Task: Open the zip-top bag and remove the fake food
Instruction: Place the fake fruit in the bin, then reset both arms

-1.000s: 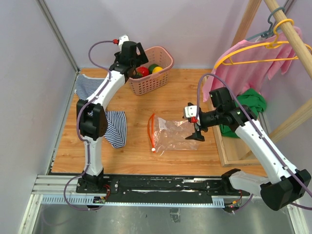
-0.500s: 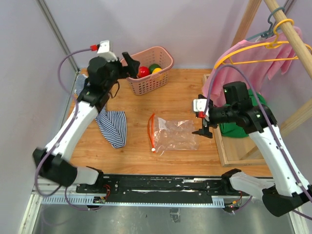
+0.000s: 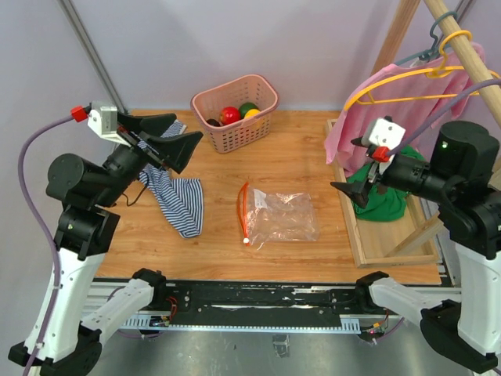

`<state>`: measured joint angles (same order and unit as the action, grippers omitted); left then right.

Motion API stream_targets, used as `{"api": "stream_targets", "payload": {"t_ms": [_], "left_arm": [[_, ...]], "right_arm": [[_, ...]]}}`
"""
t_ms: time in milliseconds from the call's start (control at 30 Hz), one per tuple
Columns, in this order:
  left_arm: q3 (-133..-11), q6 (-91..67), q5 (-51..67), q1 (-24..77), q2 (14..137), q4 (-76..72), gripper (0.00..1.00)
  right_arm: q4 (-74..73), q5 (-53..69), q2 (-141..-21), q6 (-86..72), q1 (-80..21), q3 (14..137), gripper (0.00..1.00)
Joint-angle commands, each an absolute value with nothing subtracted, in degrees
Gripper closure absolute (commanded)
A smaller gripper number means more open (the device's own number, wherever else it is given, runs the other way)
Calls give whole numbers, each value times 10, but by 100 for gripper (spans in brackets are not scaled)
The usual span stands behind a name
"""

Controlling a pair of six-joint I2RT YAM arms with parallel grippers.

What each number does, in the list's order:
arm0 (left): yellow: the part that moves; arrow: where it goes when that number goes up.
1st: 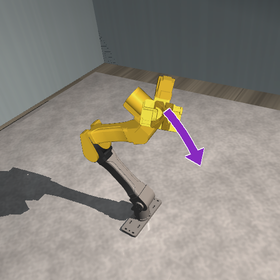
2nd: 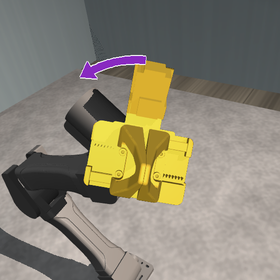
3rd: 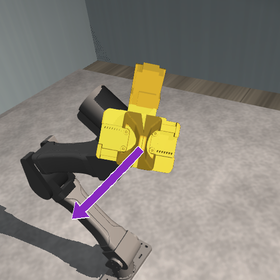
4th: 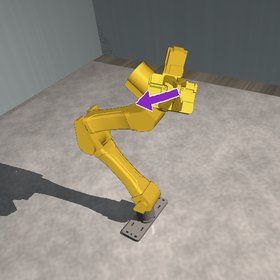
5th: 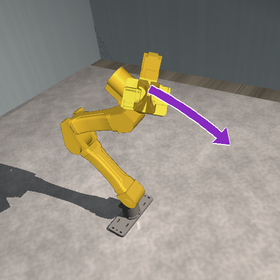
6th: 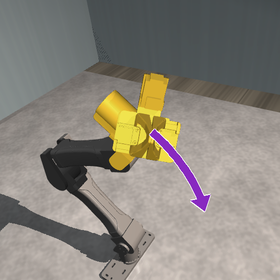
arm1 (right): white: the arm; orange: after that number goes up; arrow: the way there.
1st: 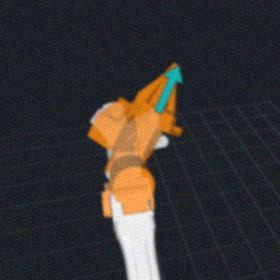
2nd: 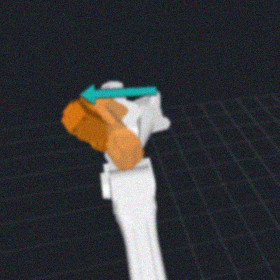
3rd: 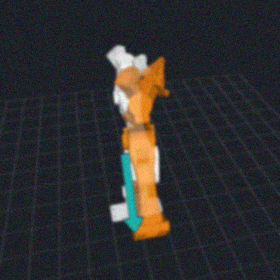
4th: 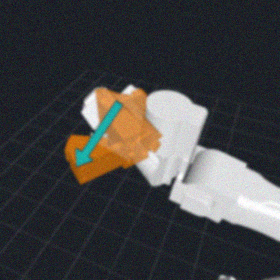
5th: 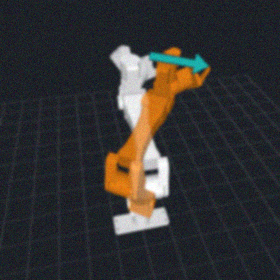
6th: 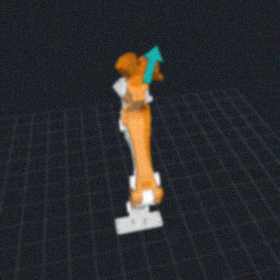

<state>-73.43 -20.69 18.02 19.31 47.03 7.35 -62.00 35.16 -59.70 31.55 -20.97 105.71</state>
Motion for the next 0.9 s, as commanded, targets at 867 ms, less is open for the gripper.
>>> {"api": "stream_targets", "payload": {"t_ms": [867], "left_arm": [[-807,-176,126,194,430,312,1]], "right_arm": [[-559,327,-652,128,-202,1185,2]]}}
